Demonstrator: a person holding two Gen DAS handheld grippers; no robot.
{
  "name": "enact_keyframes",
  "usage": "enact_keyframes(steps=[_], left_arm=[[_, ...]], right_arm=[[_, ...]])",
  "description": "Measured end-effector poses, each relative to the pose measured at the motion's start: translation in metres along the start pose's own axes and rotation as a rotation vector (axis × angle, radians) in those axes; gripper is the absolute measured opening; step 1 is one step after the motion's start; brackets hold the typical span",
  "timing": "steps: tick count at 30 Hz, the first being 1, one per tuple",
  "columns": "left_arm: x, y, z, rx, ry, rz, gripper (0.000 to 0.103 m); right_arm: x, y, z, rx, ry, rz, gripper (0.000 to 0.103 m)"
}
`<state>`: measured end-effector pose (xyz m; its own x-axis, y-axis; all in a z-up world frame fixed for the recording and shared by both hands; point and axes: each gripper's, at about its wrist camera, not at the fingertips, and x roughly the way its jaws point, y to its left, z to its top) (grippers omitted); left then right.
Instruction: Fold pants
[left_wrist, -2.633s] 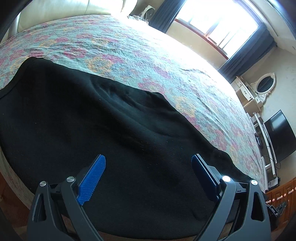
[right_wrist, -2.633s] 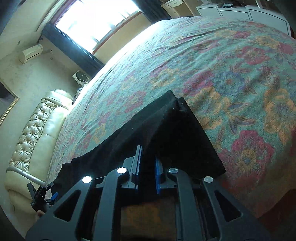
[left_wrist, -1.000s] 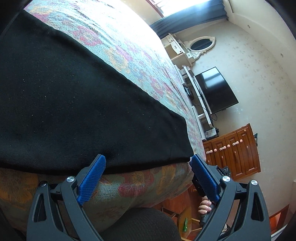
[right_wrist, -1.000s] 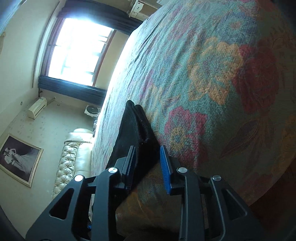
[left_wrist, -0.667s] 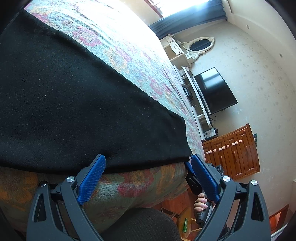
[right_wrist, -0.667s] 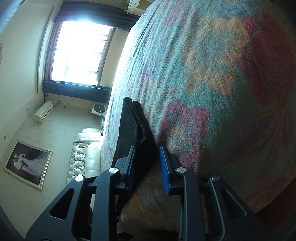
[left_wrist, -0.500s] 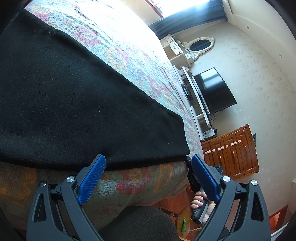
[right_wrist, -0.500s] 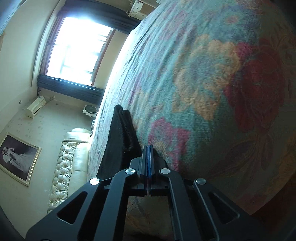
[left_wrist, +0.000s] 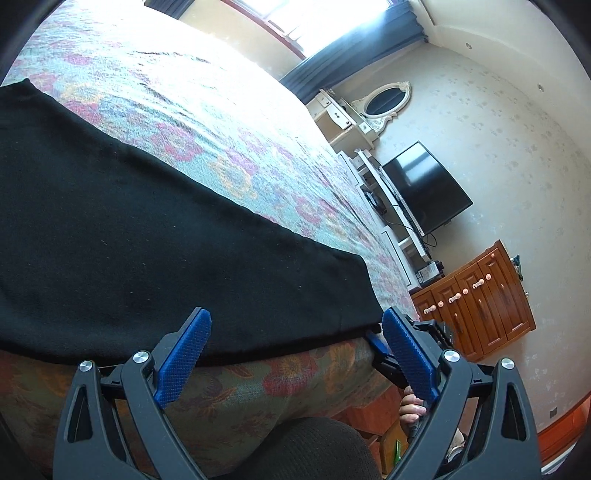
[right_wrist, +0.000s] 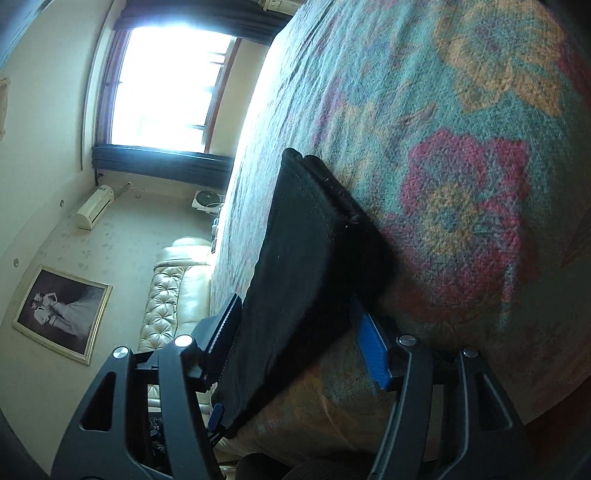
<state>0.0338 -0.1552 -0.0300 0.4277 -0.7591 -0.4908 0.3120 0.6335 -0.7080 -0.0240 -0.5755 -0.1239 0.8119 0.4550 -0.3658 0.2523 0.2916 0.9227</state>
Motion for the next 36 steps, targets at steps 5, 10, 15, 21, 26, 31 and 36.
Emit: enact_keyframes(steps=[5, 10, 15, 21, 26, 31, 36], left_arm=[[-0.013, 0.016, 0.004, -0.016, -0.022, 0.056, 0.093], [-0.024, 0.04, 0.004, -0.107, -0.031, 0.081, 0.093], [-0.033, 0.051, 0.005, -0.106, -0.03, 0.098, 0.093], [-0.053, 0.059, 0.028, -0.025, -0.011, 0.09, 0.093], [-0.066, 0.085, 0.061, 0.081, 0.019, 0.129, 0.093], [-0.064, 0.123, 0.077, 0.081, 0.08, 0.194, 0.093], [-0.073, 0.154, 0.073, -0.016, 0.069, 0.131, 0.093]], right_arm=[[0.005, 0.008, -0.001, -0.032, -0.006, -0.051, 0.006], [-0.004, 0.001, -0.011, -0.046, -0.013, -0.086, 0.005], [-0.011, -0.013, -0.016, -0.03, 0.02, -0.09, 0.006], [-0.053, 0.013, 0.012, -0.177, -0.032, -0.127, 0.086], [-0.037, 0.035, 0.068, -0.306, 0.11, -0.078, 0.087], [0.02, 0.028, 0.09, -0.308, 0.291, -0.107, 0.087], [0.055, 0.041, 0.079, -0.319, 0.483, -0.015, 0.087]])
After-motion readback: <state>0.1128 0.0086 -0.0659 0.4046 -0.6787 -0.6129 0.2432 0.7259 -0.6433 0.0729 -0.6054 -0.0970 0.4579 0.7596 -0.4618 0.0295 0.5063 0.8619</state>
